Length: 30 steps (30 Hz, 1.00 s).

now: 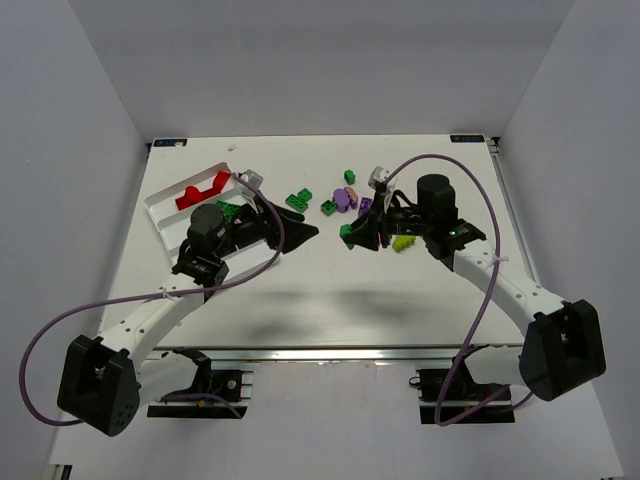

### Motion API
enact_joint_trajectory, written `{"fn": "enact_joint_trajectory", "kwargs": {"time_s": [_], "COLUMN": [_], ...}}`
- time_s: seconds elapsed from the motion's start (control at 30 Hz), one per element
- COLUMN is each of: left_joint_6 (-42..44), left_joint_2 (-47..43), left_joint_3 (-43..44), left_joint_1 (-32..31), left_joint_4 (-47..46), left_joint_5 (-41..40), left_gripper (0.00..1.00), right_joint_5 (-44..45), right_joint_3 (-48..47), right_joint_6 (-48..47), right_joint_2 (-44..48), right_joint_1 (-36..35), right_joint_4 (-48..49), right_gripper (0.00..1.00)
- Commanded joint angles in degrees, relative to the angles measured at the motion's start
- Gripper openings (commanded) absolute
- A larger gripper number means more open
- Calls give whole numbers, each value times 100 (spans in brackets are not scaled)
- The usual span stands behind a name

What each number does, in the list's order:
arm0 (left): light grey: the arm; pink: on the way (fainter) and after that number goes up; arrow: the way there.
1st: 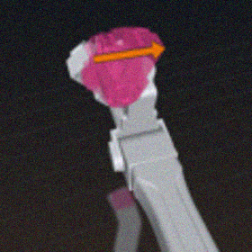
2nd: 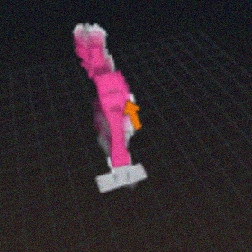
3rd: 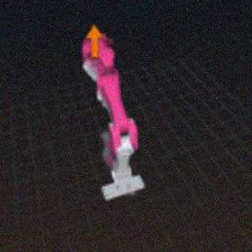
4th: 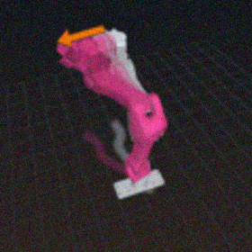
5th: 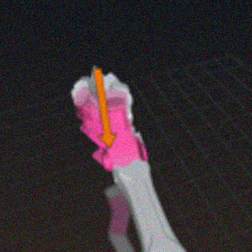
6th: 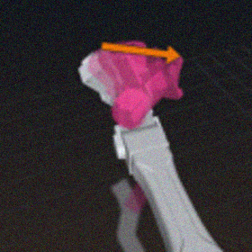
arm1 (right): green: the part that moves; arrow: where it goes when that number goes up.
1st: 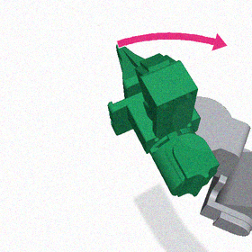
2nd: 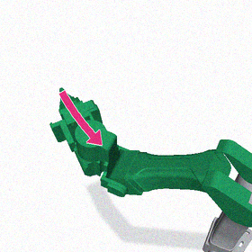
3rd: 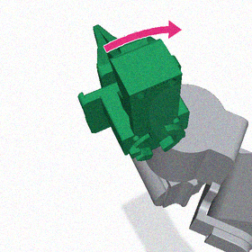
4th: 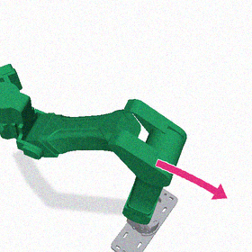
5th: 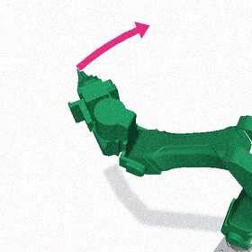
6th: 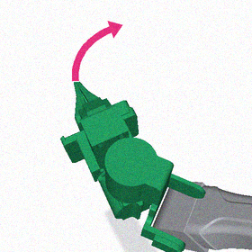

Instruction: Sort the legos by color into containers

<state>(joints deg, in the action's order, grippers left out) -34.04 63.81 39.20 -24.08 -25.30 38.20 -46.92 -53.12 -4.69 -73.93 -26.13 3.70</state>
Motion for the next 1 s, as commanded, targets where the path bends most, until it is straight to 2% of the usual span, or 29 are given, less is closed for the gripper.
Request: {"fn": "enact_joint_trajectory", "kwargs": {"time_s": [0.0, 0.07, 0.2, 0.5, 0.77, 0.97], "left_joint_6": [82, 3, 3, 29, 178, 319], "left_joint_2": [-71, 113, 386, 703, 685, 817], "left_joint_3": [61, 123, 290, 431, 466, 554], "left_joint_1": [-80, -115, -203, -431, -545, -633], "left_joint_4": [-98, -10, 262, 473, 622, 886], "left_joint_5": [100, 214, 294, 531, 540, 426], "left_gripper": [88, 88, 86, 82, 79, 75], "right_joint_5": [-14, 330, 1252, 3001, 3917, 4059], "right_joint_3": [100, 301, 680, 1023, 1155, 1278], "right_joint_6": [-275, -1056, -1859, -3212, -3442, -3434], "right_joint_2": [491, 747, 1284, 1259, 1206, 1346], "right_joint_1": [-243, -489, -937, -2185, -2502, -2529], "right_joint_4": [281, 279, 561, 877, 1264, 1528], "right_gripper": [0, 0, 0, 0, 0, 0]}}
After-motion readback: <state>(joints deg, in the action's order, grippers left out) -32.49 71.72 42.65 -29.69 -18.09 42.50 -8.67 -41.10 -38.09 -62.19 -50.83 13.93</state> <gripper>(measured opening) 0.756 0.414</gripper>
